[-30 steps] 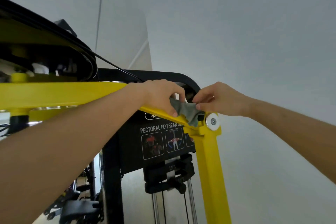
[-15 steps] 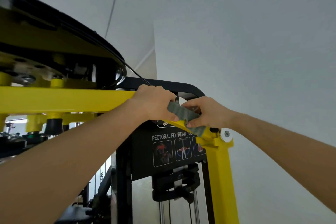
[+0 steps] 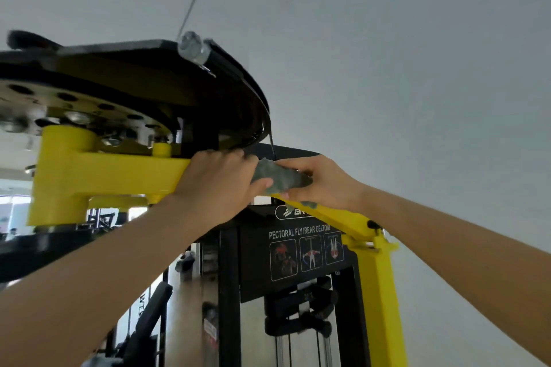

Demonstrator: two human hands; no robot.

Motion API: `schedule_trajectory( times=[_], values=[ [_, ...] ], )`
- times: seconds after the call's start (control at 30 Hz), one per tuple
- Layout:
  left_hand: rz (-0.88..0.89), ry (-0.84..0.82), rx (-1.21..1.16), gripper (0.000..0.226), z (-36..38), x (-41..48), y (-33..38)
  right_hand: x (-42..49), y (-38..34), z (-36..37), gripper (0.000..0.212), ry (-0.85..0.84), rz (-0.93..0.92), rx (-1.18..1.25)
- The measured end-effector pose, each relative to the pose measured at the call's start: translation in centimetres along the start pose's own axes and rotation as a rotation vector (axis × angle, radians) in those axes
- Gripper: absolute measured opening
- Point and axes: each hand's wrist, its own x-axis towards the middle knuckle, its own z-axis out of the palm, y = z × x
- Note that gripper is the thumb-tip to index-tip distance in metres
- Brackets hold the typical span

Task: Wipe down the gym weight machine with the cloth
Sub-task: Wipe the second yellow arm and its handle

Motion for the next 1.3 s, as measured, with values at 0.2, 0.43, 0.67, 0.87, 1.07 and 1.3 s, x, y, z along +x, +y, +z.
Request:
schedule_trajectory(
  times=[0.2, 0.43, 0.67, 0.87, 1.07, 1.3],
  values=[
    [0.016, 0.006, 0.168, 0.045, -1.6, -2.1, -2.4, 0.7, -3.1, 2.1, 0.074, 0.043, -0.006, -0.115],
    [0.104, -0.010, 0.218, 0.053, -2.9, -4.3, -6.2, 0.5, -5.4, 4.2, 0.073, 0.095, -0.122, -0.109],
    [0.136, 0.007, 0.169, 0.053, -3.1, -5.7, -9.6, 1.5, -7.3, 3.4, 0.065, 0.083, -0.143, -0.176],
    [0.098, 0.056, 0.190, 0.051, -2.7, -5.1, -8.5, 2.1, -5.9, 3.1, 0.069, 0.074, -0.142, -0.308],
    [0.089, 0.038, 0.204, 0.043, -1.7, -3.5, -6.6, 1.8, -3.7, 3.5, 0.070, 0.154, -0.245, -0.424],
    [0.095, 0.016, 0.202, 0.043, -0.2, -1.9, -4.0, 0.7, 0.6, 3.1, 0.068, 0.257, -0.259, -0.418]
  ],
)
